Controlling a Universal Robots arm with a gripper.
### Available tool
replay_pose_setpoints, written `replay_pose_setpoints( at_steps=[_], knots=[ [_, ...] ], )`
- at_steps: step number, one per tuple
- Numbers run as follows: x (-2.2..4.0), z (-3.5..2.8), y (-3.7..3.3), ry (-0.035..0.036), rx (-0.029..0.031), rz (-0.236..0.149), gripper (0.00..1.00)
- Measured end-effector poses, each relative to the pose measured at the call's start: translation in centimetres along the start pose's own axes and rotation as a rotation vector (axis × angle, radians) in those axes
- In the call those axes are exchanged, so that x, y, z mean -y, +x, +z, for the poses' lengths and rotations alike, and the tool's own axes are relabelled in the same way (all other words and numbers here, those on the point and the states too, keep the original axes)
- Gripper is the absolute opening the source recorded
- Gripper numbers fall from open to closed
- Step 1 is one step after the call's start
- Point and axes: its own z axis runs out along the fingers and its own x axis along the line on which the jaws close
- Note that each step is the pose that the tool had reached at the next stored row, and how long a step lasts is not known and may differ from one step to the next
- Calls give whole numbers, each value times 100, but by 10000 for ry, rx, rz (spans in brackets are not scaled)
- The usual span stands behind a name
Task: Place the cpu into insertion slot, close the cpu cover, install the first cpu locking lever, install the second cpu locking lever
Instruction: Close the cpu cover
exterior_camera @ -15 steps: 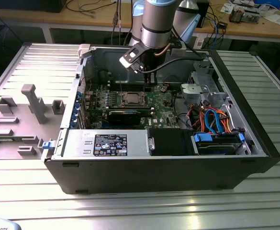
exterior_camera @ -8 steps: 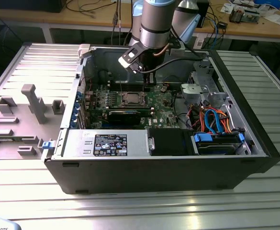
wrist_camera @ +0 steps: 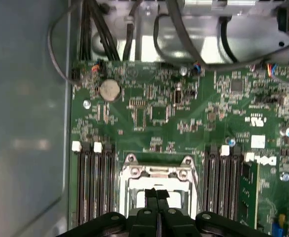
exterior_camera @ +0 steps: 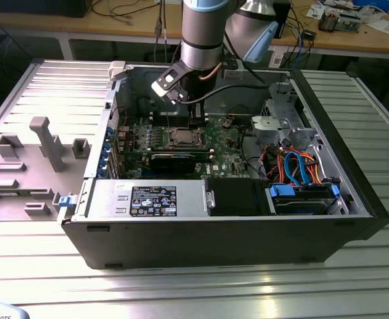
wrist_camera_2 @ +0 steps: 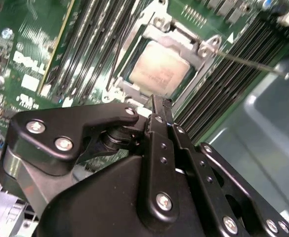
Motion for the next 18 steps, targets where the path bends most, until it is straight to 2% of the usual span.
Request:
replay_pose_setpoints(
  at_steps=[3,5,17,18],
  knots=[
    [91,61,0,1,-1,-8,11],
    [119,83,0,3,0,-12,11],
    [124,85,0,3,0,-14,11],
    [140,91,1,1,-31,-12,11]
  ],
)
